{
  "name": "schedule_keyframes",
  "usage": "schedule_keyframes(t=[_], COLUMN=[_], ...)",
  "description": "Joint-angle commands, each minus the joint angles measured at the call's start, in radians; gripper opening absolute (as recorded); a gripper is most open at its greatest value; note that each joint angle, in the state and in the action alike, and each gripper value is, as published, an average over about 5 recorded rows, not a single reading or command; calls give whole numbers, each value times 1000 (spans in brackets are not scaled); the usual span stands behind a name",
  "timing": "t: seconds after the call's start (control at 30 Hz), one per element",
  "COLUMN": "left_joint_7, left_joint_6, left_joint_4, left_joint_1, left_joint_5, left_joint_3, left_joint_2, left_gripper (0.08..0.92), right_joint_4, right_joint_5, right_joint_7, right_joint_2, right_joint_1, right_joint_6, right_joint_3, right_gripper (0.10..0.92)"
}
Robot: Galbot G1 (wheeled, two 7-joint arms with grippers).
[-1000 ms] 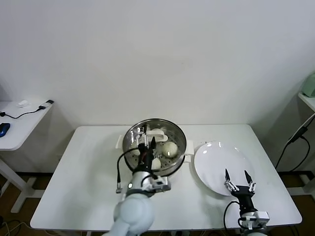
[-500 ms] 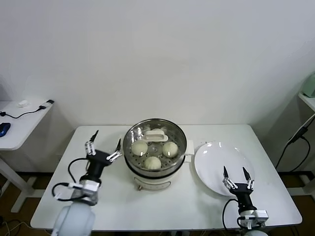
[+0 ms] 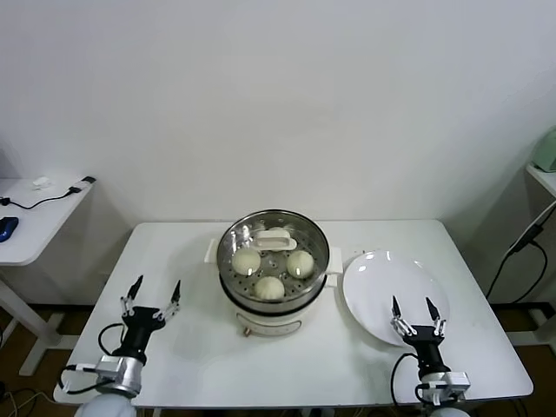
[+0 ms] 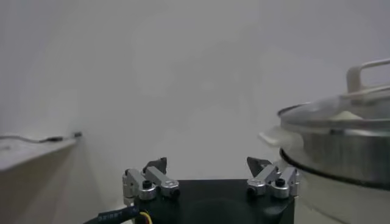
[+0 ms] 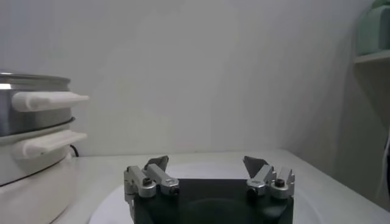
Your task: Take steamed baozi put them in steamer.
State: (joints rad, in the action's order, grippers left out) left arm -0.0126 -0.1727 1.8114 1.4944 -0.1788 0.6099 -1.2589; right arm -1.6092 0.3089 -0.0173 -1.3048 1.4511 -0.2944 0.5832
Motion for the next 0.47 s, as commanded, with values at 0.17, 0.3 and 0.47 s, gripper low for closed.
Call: schedule_keyframes(t=[0.17,0.3,0.47], left_joint_7=[-11,-11,-11], left_joint_6=[-113,-116,-115], left_joint_4=[-102,-101,-100], left_joint_1=[49,50,50], left_joint_5=[-116,-112,-108], left_joint_3=[19,17,15], left_joint_2=[-11,-16,-18], left_gripper=[823,823,823], right_joint_4=[8,8,7], right_joint_5=[-5,-4,-3], right_joint_7=[2,4,3], right_joint_2=[2,1,2], right_joint_1=[-1,1,5], right_joint_6=[-3,-4,-6], right_joint_3=[-3,-3,-3], right_gripper=[823,823,823])
